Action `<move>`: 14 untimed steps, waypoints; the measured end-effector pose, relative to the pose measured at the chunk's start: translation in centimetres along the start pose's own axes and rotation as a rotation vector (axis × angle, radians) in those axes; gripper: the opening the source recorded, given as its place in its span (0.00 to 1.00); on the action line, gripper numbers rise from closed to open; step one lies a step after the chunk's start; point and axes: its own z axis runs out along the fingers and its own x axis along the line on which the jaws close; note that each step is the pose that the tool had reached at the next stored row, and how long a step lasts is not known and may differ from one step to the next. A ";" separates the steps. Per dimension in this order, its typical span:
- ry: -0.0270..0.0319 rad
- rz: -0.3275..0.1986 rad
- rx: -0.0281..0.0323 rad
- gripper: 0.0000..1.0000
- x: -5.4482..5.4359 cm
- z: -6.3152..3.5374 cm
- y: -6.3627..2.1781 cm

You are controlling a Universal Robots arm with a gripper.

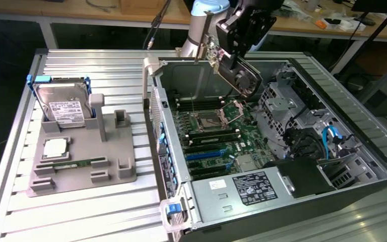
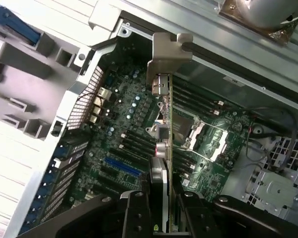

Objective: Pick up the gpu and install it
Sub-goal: 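Pick up the gpu and move the gpu toward the slot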

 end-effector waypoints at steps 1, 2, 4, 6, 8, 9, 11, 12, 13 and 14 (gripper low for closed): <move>0.0007 -0.016 -0.0002 0.27 0.0 0.00 -0.01; 0.0013 -0.033 -0.0005 0.27 0.0 0.00 -0.02; 0.0027 -0.064 -0.0009 0.27 -0.1 0.01 -0.03; 0.0051 -0.122 -0.0017 0.27 -0.1 0.02 -0.06; 0.0064 -0.155 -0.0022 0.27 -0.2 0.02 -0.08; 0.0071 -0.172 -0.0024 0.27 -0.2 0.02 -0.09; 0.0086 -0.205 -0.0029 0.27 -0.2 0.02 -0.11; 0.0093 -0.222 -0.0031 0.27 -0.2 0.03 -0.11; 0.0100 -0.238 -0.0033 0.27 -0.2 0.03 -0.12; 0.0107 -0.256 -0.0036 0.27 -0.3 0.03 -0.13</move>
